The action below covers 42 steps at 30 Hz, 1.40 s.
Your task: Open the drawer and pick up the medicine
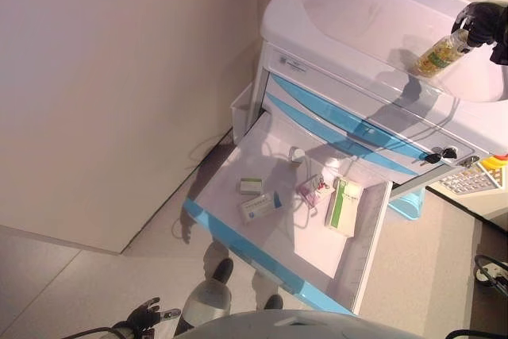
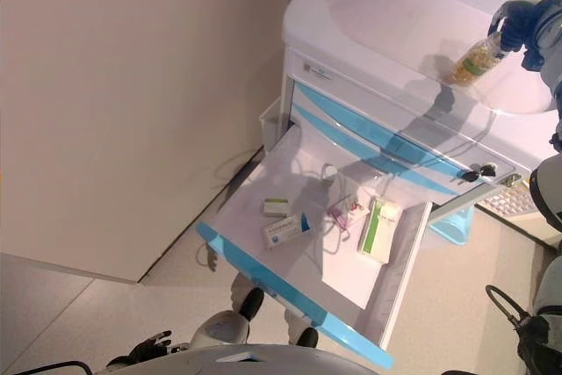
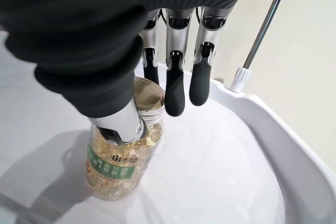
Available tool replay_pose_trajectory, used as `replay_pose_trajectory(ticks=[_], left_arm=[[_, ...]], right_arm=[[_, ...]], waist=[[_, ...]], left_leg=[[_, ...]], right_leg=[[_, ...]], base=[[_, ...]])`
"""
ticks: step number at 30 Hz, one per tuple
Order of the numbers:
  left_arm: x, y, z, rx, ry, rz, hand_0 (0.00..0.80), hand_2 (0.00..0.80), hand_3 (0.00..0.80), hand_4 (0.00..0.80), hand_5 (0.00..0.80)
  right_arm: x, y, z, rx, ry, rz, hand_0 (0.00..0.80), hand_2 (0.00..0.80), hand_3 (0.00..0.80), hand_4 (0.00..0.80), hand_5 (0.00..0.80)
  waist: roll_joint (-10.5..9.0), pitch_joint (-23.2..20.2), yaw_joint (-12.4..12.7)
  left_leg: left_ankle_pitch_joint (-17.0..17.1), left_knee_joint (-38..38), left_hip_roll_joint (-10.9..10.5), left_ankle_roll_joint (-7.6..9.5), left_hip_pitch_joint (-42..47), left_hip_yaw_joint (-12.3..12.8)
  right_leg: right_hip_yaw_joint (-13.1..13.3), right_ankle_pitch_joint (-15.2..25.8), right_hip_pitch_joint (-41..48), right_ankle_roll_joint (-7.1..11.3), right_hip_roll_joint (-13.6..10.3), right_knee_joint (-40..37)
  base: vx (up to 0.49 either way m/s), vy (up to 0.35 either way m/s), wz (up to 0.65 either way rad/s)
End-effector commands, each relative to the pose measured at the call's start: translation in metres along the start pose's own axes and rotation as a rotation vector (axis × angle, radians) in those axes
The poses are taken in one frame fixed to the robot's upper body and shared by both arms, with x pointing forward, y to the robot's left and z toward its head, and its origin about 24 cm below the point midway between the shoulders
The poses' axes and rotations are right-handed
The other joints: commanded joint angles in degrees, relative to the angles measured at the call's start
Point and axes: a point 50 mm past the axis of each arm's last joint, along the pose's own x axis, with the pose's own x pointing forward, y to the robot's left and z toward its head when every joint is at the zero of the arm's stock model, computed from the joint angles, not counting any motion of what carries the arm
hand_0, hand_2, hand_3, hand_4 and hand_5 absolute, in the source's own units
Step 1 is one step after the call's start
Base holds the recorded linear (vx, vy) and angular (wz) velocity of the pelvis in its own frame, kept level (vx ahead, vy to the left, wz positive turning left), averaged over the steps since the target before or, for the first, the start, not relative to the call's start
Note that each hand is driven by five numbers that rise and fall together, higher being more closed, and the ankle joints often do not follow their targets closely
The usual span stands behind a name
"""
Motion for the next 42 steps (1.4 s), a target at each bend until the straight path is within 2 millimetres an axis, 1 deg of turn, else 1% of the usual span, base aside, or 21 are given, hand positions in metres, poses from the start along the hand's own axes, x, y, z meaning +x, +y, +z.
replay_pose_trajectory(ticks=[1, 2, 3, 11, 22, 29, 33, 36, 38, 40, 41, 42], left_arm=[[-0.004, 0.015, 0.002, 0.045, -0.018, 0.016, 0.000, 0.000, 0.000, 0.000, 0.000], [-0.004, 0.015, 0.003, 0.047, -0.018, 0.015, 0.000, 0.000, 0.000, 0.000, 0.000], [-0.004, 0.015, 0.003, 0.049, -0.018, 0.014, 0.000, 0.000, 0.000, 0.000, 0.000], [-0.004, 0.017, 0.006, 0.053, -0.024, 0.015, 0.000, 0.000, 0.000, 0.000, 0.000], [-0.004, 0.015, 0.002, 0.058, -0.004, 0.010, 0.000, 0.000, 0.000, 0.000, 0.000], [-0.003, 0.014, 0.001, 0.078, 0.028, 0.004, 0.000, 0.000, 0.000, 0.000, 0.000], [-0.002, 0.014, 0.002, 0.091, 0.041, -0.007, 0.000, 0.000, 0.000, 0.000, 0.000], [-0.001, 0.011, 0.005, 0.100, 0.045, -0.022, 0.000, 0.000, 0.000, 0.000, 0.000], [0.000, 0.007, 0.006, 0.104, 0.045, -0.035, 0.000, 0.000, 0.000, 0.000, 0.000], [0.001, 0.003, 0.005, 0.101, 0.049, -0.044, 0.000, 0.000, 0.000, 0.000, 0.000], [0.002, -0.001, 0.005, 0.088, 0.046, -0.052, 0.000, 0.000, 0.000, 0.000, 0.000], [0.002, -0.003, 0.003, 0.067, 0.046, -0.051, 0.000, 0.000, 0.000, 0.000, 0.000]], right_arm=[[-0.023, -0.053, -0.020, -0.029, 0.076, -0.156, 0.436, 0.436, 0.436, 0.436, 0.436], [-0.023, -0.053, -0.019, -0.025, 0.073, -0.162, 0.066, 0.066, 0.066, 0.066, 0.066], [-0.023, -0.053, -0.019, -0.020, 0.070, -0.163, 0.000, 0.000, 0.000, 0.000, 0.000], [-0.025, -0.057, -0.022, 0.010, 0.069, -0.191, 0.000, 0.000, 0.000, 0.000, 0.000], [-0.032, -0.067, -0.026, 0.039, 0.052, -0.238, 0.000, 0.000, 0.000, 0.000, 0.000], [-0.034, -0.070, -0.028, 0.116, 0.026, -0.282, 0.000, 0.000, 0.000, 0.000, 0.000], [-0.036, -0.069, -0.033, 0.170, 0.005, -0.307, 0.000, 0.000, 0.000, 0.000, 0.000], [-0.036, -0.064, -0.036, 0.242, -0.035, -0.338, 0.000, 0.000, 0.000, 0.000, 0.000], [-0.036, -0.060, -0.036, 0.319, -0.106, -0.395, 0.000, 0.000, 0.000, 0.000, 0.000], [-0.036, -0.052, -0.032, 0.457, -0.190, -0.468, 0.000, 0.000, 0.000, 0.000, 0.000], [-0.036, -0.046, -0.028, 0.591, -0.257, -0.512, 0.000, 0.000, 0.000, 0.000, 0.000], [-0.034, -0.030, -0.025, 0.724, -0.315, -0.528, 0.000, 0.000, 0.000, 0.000, 0.000]], waist=[[-1.88, 0.7, 1.1], [-1.91, 0.7, 1.1], [-1.92, 0.7, 1.0], [-1.98, 0.7, 0.6], [-1.98, -1.1, -0.6], [-1.54, -2.8, -1.9], [-0.97, -3.8, -3.4], [-0.33, -4.5, -4.8], [0.25, -4.9, -5.9], [0.85, -5.1, -7.1], [1.52, -5.1, -8.0], [1.94, -5.1, -9.0]], left_leg=[[-5.5, 0.3, 0.2, -0.11, 2.6, 2.9], [-5.4, 0.3, 0.2, -0.14, 2.5, 2.9], [-5.4, 0.2, 0.3, -0.16, 2.6, 3.0], [-5.3, 0.0, 0.5, -0.26, 2.5, 3.4], [-5.7, 0.0, 0.5, -0.35, 3.4, 4.7], [-6.1, 0.0, 0.4, -0.29, 4.1, 5.9], [-6.5, 0.0, 0.4, -0.12, 4.6, 7.2], [-6.8, 0.0, 0.4, 0.08, 5.1, 8.3], [-7.1, 0.1, 0.4, 0.27, 5.5, 9.2], [-7.6, 0.5, 0.6, 0.39, 5.9, 10.2], [-7.9, 0.7, 0.7, 0.47, 6.0, 10.8], [-8.1, 0.8, 0.8, 0.44, 6.3, 11.5]], right_leg=[[0.8, 2.4, -0.9, 1.85, -1.4, 2.1], [0.8, 2.4, -1.0, 1.88, -1.4, 2.1], [0.8, 2.4, -1.0, 1.87, -1.4, 2.1], [1.1, 2.8, -1.1, 2.00, -1.3, 1.8], [1.6, 3.0, -0.5, 2.43, -1.6, 1.5], [2.3, 3.1, -0.2, 2.73, -1.9, 1.4], [3.4, 3.1, -0.3, 2.89, -2.1, 1.7], [4.6, 3.2, -0.5, 2.98, -2.1, 1.9], [5.8, 3.2, -0.7, 3.06, -2.0, 2.2], [7.1, 3.0, -0.9, 3.03, -1.9, 2.6], [7.7, 2.8, -1.0, 3.01, -1.8, 2.9], [8.4, 2.6, -1.1, 2.93, -1.7, 3.2]], base=[[-0.031, -0.010, 0.01], [-0.032, -0.011, 0.00], [0.000, 0.000, 0.00], [-0.022, -0.003, 0.00], [0.000, 0.000, 0.00], [-0.032, -0.003, -0.06], [-0.070, 0.000, -0.11], [-0.073, 0.009, -0.20], [-0.059, 0.023, -0.29], [-0.053, 0.024, -0.35], [-0.046, 0.036, -0.37], [-0.029, 0.047, -0.45]])
